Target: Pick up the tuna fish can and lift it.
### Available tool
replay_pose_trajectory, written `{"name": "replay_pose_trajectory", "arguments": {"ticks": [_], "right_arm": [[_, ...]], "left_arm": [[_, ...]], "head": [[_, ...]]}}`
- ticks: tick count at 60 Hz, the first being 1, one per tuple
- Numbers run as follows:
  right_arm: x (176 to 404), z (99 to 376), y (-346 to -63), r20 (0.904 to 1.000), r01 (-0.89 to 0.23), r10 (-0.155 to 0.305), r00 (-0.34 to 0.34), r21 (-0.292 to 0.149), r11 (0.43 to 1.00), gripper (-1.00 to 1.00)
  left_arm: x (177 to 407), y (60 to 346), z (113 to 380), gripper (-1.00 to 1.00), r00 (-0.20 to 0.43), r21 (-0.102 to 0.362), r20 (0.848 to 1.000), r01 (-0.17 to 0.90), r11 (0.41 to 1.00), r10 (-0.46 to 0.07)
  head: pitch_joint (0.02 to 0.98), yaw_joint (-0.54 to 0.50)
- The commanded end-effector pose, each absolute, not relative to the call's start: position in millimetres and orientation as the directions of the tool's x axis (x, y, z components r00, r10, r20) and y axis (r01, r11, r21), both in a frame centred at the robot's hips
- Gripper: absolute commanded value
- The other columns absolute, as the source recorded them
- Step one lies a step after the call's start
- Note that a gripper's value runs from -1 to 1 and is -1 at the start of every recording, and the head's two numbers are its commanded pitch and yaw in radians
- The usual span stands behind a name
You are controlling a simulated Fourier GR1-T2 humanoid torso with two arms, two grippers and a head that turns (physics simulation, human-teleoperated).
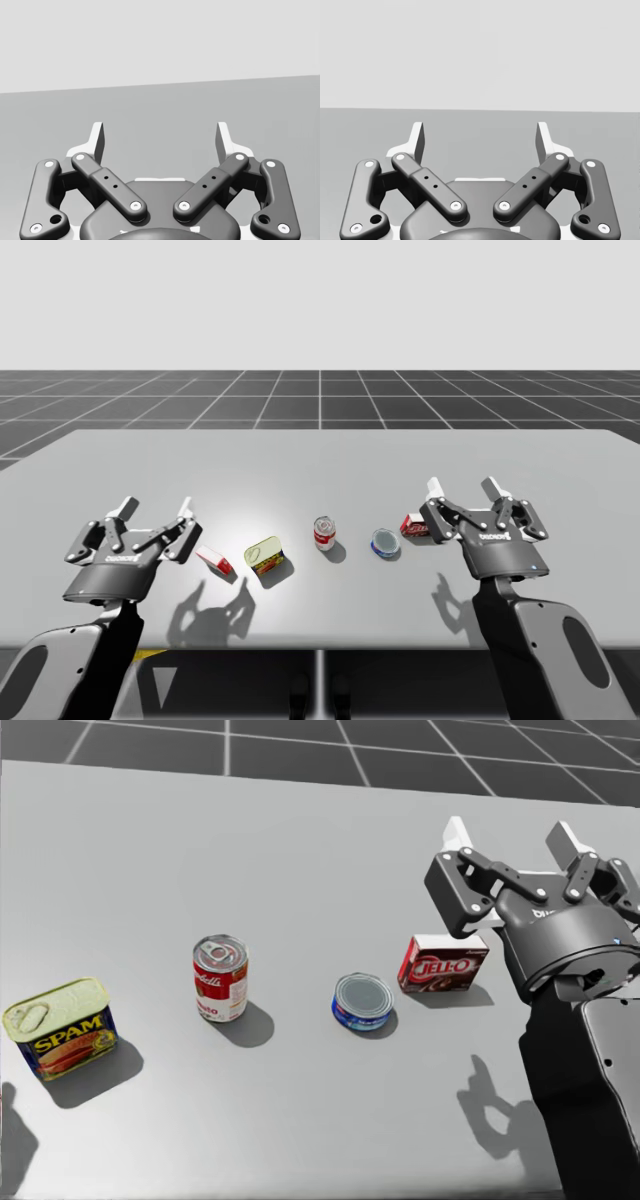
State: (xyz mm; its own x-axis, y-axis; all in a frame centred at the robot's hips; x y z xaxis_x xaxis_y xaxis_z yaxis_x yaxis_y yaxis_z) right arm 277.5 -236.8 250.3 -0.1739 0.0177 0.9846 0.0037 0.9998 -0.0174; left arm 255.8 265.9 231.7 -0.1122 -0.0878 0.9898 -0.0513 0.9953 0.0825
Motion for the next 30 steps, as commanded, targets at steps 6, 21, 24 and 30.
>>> {"name": "replay_pose_trajectory", "arguments": {"ticks": [6,21,24,30], "right_arm": [[277,252,-239,0.9794,0.032,0.070,-0.190,-0.065,0.997,-1.00],[250,268,-242,0.9884,-0.076,-0.002,-0.152,-0.010,0.997,-1.00],[241,266,-241,0.9913,-0.114,-0.009,-0.132,-0.006,0.994,-1.00],[216,260,-240,0.9970,-0.205,-0.017,-0.075,0.001,0.979,-1.00]], "left_arm": [[255,259,230,-1.00,-0.110,0.087,0.990,-0.026,0.996,-0.089],[256,259,231,-1.00,-0.108,0.079,0.991,-0.020,0.997,-0.081],[255,259,231,-1.00,-0.107,0.077,0.991,-0.020,0.997,-0.079],[255,259,231,-1.00,-0.105,0.073,0.992,-0.018,0.997,-0.074]], "head": [[0.881,-0.29],[0.867,-0.28],[0.866,-0.28],[0.863,-0.28]]}}
